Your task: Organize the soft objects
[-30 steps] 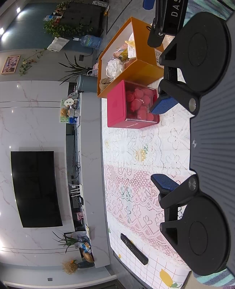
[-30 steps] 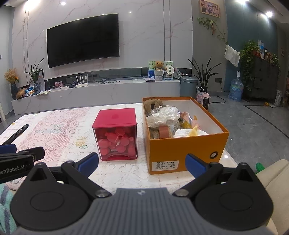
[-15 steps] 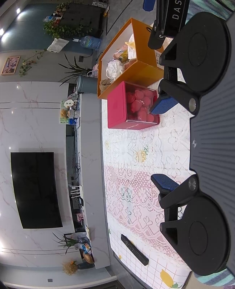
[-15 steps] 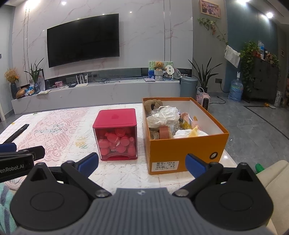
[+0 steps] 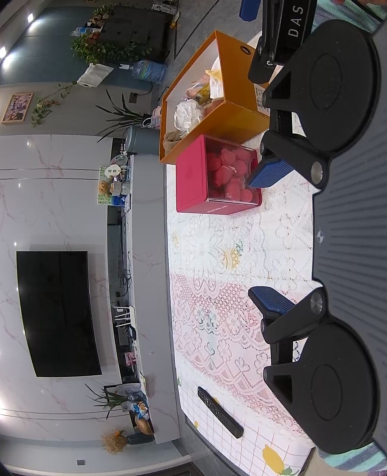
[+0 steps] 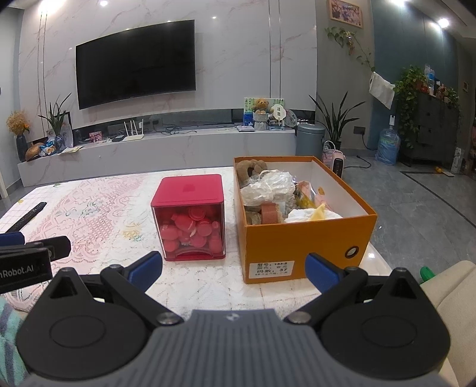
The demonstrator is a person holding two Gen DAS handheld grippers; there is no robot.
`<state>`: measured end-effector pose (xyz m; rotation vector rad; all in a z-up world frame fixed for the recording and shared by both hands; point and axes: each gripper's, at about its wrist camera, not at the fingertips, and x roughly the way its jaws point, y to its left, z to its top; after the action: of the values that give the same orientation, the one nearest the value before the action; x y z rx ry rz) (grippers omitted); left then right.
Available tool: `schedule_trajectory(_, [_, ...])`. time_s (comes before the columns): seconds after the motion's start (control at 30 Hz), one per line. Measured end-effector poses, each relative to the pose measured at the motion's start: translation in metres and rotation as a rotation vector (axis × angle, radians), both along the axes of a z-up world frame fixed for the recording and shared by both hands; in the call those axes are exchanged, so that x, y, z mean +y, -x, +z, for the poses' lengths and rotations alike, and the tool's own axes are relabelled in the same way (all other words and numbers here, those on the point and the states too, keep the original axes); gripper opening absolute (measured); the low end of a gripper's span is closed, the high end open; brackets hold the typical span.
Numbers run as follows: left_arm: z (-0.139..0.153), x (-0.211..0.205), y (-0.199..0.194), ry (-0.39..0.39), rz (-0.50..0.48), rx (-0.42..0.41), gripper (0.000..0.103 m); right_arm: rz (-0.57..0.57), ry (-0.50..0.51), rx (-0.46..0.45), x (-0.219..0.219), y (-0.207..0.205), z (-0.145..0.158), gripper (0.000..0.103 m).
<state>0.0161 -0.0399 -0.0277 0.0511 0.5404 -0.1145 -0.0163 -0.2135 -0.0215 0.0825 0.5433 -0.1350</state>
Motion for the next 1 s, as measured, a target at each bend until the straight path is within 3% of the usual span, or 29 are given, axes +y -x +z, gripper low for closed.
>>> schedule_trajectory(1.0, [0.0015,0.0026,0.0011,0.031,0.004,0.011,0.089,0.009,0.001,0.013,0.0008,-0.0020,-0.0077,0.100])
